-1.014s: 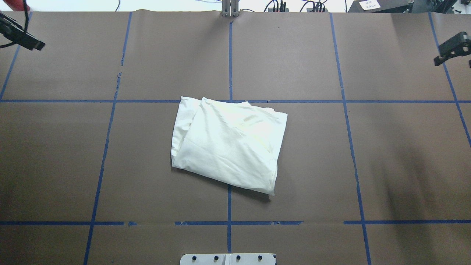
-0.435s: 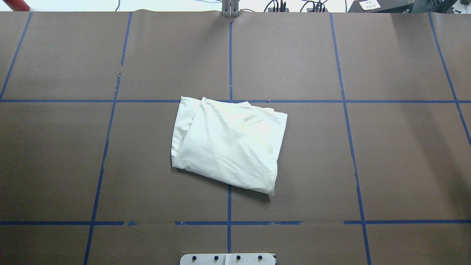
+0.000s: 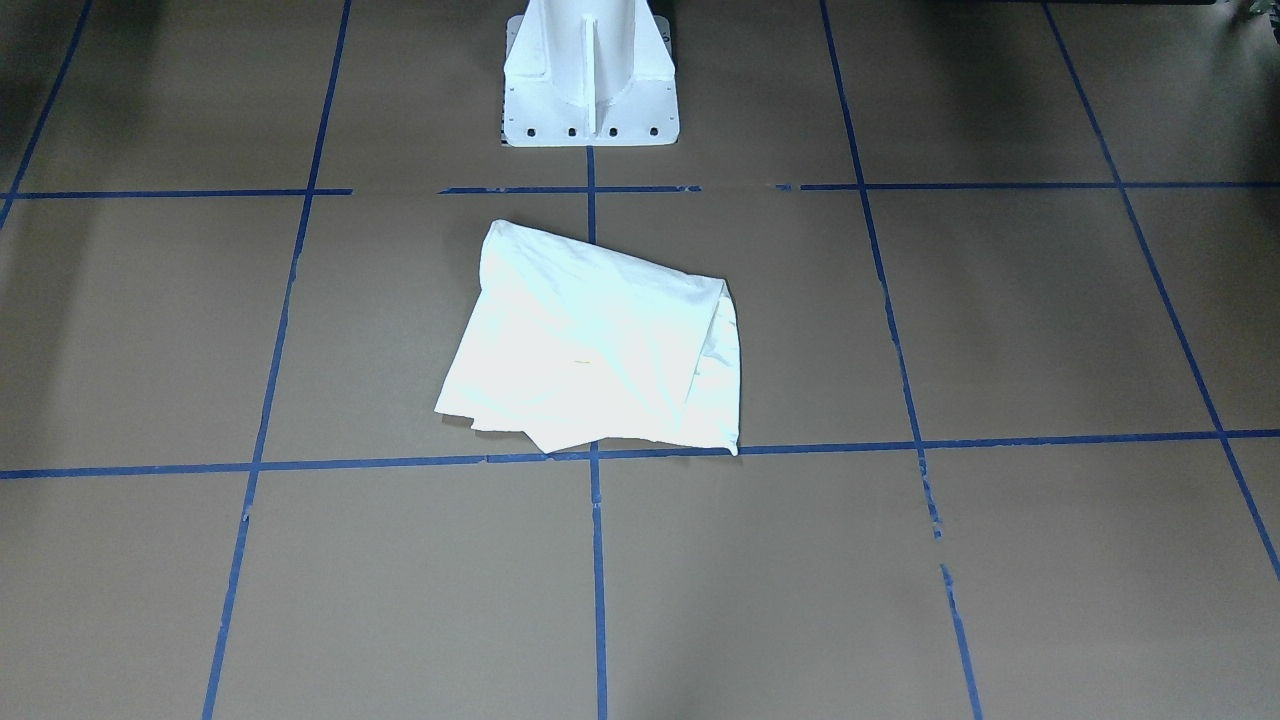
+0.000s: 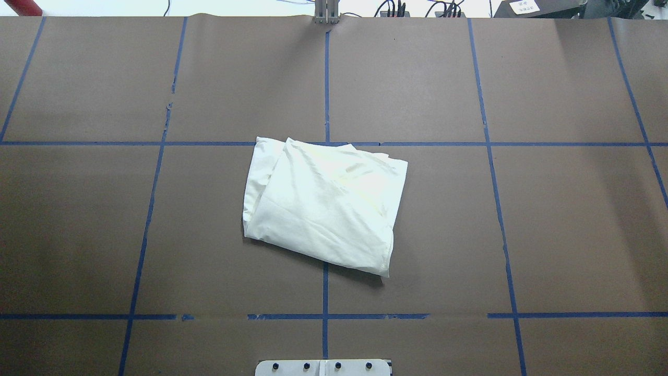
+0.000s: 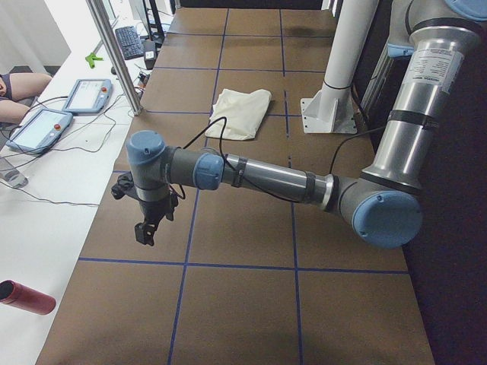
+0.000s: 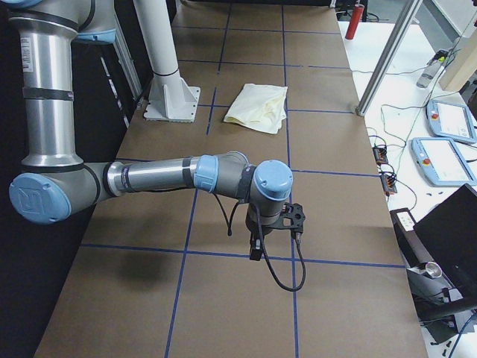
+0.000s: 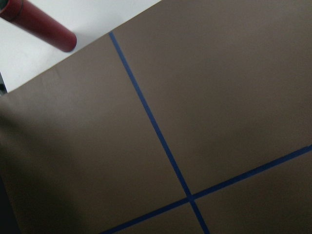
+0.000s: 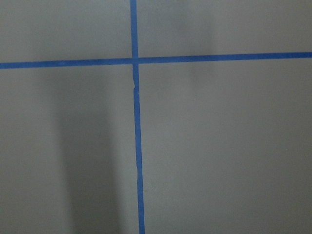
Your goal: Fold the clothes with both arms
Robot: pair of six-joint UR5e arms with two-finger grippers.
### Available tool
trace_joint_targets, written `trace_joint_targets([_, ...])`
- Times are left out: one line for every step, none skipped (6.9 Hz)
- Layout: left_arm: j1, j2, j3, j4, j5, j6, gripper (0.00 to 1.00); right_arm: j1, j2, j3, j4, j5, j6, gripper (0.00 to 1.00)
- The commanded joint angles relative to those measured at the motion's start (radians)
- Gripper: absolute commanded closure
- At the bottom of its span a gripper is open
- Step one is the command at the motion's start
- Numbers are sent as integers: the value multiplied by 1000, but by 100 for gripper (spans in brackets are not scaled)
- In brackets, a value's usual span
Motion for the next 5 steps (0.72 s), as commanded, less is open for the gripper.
trace_joint_targets([-18, 87, 5, 7, -125, -11, 0, -15, -37, -26, 92, 2, 9, 0])
trace_joint_targets([-20, 91, 11, 9, -123, -10, 0, -26, -37, -33, 93, 4, 9, 0])
trace_joint_targets([-20, 107, -7, 9, -120, -5, 0, -26, -37, -34, 94, 5, 9, 0])
trace_joint_targets([-17, 101, -23, 8, -117, -7, 0, -35, -29, -34, 96, 4, 9, 0])
trace_joint_targets([-15, 95, -23, 7, -117, -8, 0, -55, -22, -34, 97, -1, 26, 0])
